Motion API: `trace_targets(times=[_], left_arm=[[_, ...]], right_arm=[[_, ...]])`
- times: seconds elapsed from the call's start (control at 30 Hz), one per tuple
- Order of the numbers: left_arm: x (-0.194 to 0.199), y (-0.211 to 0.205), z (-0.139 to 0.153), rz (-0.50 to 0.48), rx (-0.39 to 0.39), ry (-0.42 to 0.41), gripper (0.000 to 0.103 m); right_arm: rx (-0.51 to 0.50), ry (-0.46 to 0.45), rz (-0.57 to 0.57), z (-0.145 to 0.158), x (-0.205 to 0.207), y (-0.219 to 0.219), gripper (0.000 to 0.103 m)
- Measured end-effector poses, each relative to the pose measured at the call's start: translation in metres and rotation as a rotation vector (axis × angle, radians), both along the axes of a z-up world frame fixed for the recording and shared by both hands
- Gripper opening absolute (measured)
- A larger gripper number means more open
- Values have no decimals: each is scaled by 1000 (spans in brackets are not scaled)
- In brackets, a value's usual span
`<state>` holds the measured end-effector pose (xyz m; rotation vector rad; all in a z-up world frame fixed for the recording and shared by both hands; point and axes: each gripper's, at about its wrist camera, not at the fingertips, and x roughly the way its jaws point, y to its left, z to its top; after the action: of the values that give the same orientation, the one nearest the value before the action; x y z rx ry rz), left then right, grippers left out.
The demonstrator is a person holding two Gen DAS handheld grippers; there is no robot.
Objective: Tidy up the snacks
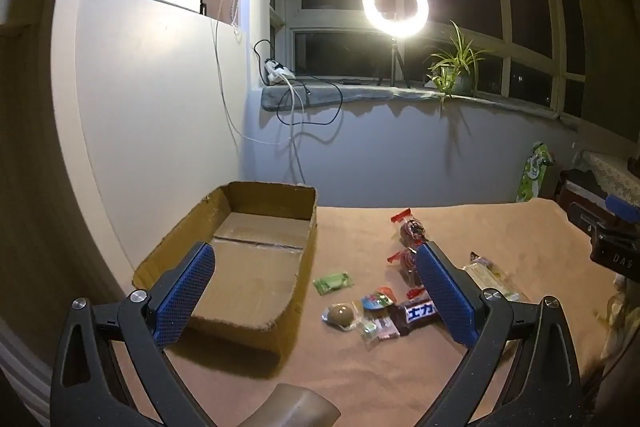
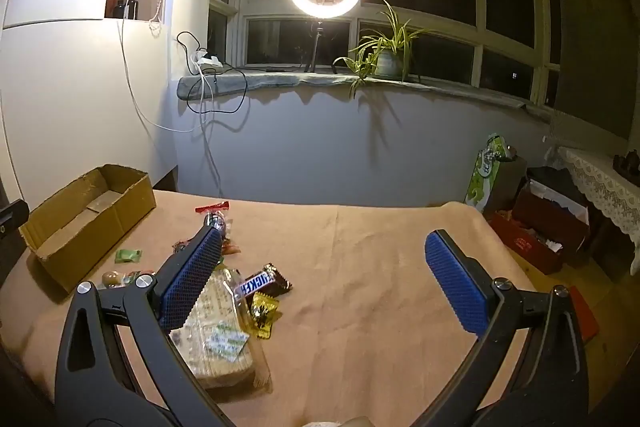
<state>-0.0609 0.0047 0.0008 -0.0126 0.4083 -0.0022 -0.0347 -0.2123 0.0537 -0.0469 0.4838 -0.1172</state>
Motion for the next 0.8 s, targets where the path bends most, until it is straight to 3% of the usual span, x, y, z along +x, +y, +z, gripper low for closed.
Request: trace_targets(times=[0.8], left_arm=[[-5,2,-6,-5,-22,5,100]], right_arm=[[-23,-13,-18,-3,-12,3,103]])
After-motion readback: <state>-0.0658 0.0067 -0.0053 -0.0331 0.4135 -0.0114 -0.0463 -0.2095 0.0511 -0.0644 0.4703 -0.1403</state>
